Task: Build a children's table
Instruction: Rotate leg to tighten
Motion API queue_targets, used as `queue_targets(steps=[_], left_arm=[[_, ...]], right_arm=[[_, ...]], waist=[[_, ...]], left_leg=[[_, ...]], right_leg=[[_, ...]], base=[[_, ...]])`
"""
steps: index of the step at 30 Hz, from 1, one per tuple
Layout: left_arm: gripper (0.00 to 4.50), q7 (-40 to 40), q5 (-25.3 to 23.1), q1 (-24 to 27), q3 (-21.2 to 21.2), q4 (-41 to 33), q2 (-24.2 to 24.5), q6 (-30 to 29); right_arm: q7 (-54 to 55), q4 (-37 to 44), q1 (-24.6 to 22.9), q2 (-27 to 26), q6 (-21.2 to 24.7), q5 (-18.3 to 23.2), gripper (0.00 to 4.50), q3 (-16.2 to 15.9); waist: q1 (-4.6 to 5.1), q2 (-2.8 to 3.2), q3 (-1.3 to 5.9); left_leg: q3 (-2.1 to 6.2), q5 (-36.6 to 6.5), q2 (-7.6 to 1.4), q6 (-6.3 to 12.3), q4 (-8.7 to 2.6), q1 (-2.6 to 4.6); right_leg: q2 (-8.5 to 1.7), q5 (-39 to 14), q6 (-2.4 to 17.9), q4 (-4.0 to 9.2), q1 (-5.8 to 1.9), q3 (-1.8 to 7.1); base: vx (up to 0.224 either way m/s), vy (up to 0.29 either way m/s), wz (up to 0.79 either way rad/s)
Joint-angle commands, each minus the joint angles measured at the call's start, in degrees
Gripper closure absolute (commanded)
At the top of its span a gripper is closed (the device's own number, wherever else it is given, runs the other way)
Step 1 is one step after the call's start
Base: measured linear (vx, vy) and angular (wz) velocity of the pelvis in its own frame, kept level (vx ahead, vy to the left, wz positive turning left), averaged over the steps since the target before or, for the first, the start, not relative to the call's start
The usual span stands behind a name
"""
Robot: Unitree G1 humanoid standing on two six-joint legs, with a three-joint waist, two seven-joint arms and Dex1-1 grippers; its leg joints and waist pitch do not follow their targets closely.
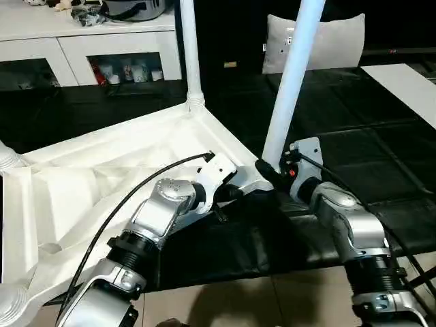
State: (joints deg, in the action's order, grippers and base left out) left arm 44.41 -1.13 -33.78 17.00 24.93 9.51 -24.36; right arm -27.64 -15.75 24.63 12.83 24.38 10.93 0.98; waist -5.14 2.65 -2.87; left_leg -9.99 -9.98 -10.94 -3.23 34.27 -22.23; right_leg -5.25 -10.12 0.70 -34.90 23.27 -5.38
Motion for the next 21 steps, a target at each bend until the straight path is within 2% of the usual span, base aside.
queue_targets(steps=[1, 6, 8, 9, 12, 14, 16, 18, 21], left_arm=[[4.5, 1.9, 0.7, -0.9, -0.5, -2.5, 1.3, 3.1], [4.5, 7.3, 0.7, -0.6, 0.7, -1.7, 4.6, 6.3], [4.5, 11.2, 0.6, -0.3, 2.0, -1.6, 6.8, 7.9], [4.5, 12.1, 0.6, -0.2, 2.3, -1.6, 7.4, 8.2], [4.5, 15.6, 0.2, -0.2, 3.8, -1.1, 9.5, 11.1], [4.5, 17.8, 0.5, -0.2, 4.3, -0.9, 10.3, 12.5], [4.5, 20.6, 1.3, 0.0, 4.5, -1.2, 11.1, 14.3], [4.5, 24.1, 2.2, 0.3, 5.1, -1.7, 12.2, 15.5], [4.5, 28.1, 2.5, 0.3, 6.3, -2.0, 13.9, 16.9]], right_arm=[[-3.4, 0.6, -0.6, 1.6, -0.3, 0.7, 0.87, -0.2], [-15.1, 3.9, -2.5, 7.6, 0.1, 2.8, 0.57, -3.0], [-19.1, 4.1, -2.8, 10.6, -1.1, 2.5, 0.5, -4.1], [-20.3, 4.1, -2.8, 11.3, -1.5, 2.6, 0.24, -4.4], [-27.2, 5.2, -3.4, 14.4, -1.5, 4.1, 0.24, -5.7], [-30.4, 5.4, -3.4, 15.7, -1.2, 4.9, 0.24, -6.1], [-32.9, 4.9, -3.2, 16.8, -1.8, 5.2, 0.56, -6.4], [-36.2, 4.1, -2.9, 17.8, -2.0, 5.9, 0.61, -7.1], [-40.9, 3.8, -3.1, 19.1, -2.0, 6.7, 0.97, -8.7]], waist=[[-0.26, -0.64, 4.13], [-0.41, -0.72, 4.18], [-0.49, -0.62, 4.12], [-0.5, -0.59, 4.0], [-0.75, -0.6, 3.99], [-1.38, -0.54, 4.08], [-1.76, -0.56, 4.07], [-1.98, -0.63, 4.15], [-2.73, -0.56, 4.1]], left_leg=[[0.66, -9.5, -1.75, 2.3, -3.78, 0.68], [0.62, -9.6, -1.87, 3.66, -3.64, 0.67], [0.67, -9.9, -1.9, 3.6, -3.64, 0.73], [0.61, -10.7, -1.98, 3.34, -3.73, 0.84], [0.6, -11.9, -2.04, 3.16, -3.69, 1.04], [0.58, -11.7, -2.27, 3.24, -3.7, 1.19], [0.6, -11.5, -2.35, 3.24, -3.71, 1.07], [0.59, -11.2, -2.38, 3.19, -3.68, 1.1], [0.5, -11.8, -2.42, 3.24, -3.65, 1.17]], right_leg=[[-3.36, -11.1, 10.1, 4.35, -3.51, 2.74], [-3.4, -10.2, 10.4, 4.25, -3.62, 2.74], [-3.41, -11.0, 10.7, 4.36, -3.5, 2.67], [-3.41, -12.3, 10.6, 4.46, -3.38, 2.72], [-3.44, -13.9, 10.4, 4.63, -3.25, 2.73], [-3.48, -13.5, 10.7, 4.44, -3.11, 2.79], [-3.57, -13.0, 11.1, 4.34, -3.15, 2.82], [-3.57, -12.4, 11.4, 4.21, -3.13, 2.81], [-3.62, -12.8, 11.7, 4.2, -3.03, 2.84]], base=[[0.0, 0.0, 0.0], [0.0, 0.0, 0.0], [0.0, 0.0, 0.0], [0.0, 0.0, 0.0], [0.0, 0.0, 0.0], [0.0, 0.0, 0.0], [0.0, 0.0, 0.0], [0.0, 0.0, 0.0], [0.0, 0.0, 0.0]])
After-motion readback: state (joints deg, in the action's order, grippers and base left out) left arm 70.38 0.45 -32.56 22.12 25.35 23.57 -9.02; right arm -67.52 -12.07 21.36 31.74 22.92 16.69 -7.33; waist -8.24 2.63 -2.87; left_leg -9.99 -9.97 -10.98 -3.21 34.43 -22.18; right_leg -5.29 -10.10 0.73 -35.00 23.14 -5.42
